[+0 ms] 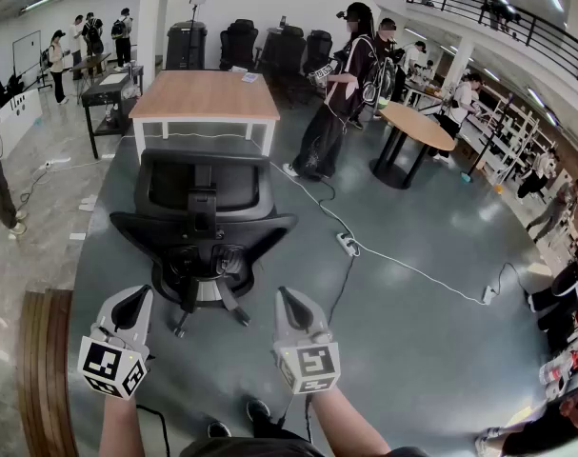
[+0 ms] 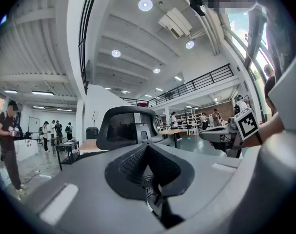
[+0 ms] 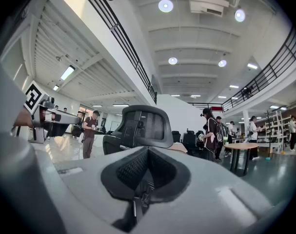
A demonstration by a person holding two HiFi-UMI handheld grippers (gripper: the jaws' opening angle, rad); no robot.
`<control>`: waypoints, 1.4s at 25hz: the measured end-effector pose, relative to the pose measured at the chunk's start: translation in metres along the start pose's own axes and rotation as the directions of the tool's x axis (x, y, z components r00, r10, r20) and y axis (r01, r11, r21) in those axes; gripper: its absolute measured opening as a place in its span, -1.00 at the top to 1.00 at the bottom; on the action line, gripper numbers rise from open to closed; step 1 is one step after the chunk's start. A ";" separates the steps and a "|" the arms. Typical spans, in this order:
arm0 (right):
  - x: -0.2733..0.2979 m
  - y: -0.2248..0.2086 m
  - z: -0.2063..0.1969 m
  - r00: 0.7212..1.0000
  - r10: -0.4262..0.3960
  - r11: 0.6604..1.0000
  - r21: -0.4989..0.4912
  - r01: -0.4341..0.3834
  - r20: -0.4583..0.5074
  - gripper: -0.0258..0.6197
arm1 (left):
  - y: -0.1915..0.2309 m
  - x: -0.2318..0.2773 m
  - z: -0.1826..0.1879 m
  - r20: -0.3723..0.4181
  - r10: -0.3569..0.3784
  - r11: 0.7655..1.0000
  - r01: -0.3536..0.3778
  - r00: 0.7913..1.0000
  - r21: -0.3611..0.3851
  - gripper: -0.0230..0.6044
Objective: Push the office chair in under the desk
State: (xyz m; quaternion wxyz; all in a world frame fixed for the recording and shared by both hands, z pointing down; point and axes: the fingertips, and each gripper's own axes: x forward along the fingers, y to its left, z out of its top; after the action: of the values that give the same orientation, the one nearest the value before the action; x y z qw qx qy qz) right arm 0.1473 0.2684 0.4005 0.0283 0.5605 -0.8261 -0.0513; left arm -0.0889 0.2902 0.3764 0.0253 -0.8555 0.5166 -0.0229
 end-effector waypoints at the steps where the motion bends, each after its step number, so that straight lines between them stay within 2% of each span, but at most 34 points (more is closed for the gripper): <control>1: 0.000 0.001 0.000 1.000 0.002 1.000 -0.001 -0.002 0.000 0.95 | 0.001 0.000 0.000 0.000 -0.001 1.000 0.001 1.000 0.000 0.87; 21: 0.006 0.007 -0.004 1.000 0.008 1.000 -0.012 -0.008 -0.013 0.95 | 0.000 0.003 -0.009 -0.028 0.000 1.000 0.001 1.000 0.026 0.87; 26: 0.008 0.019 -0.005 0.999 0.046 0.998 -0.038 -0.046 -0.016 0.95 | -0.002 0.003 -0.011 -0.023 -0.018 1.000 0.018 1.000 0.021 0.87; 35: 0.006 0.026 -0.008 1.000 -0.023 0.999 -0.034 0.022 -0.019 0.95 | 0.007 -0.012 -0.020 -0.032 -0.054 0.998 0.054 0.998 0.013 0.87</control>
State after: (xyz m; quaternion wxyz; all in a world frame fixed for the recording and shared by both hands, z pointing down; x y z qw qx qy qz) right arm 0.1224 0.2719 0.4118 0.0453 0.5697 -0.8184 -0.0603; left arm -0.1014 0.2971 0.3954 0.0222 -0.8685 0.4934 -0.0406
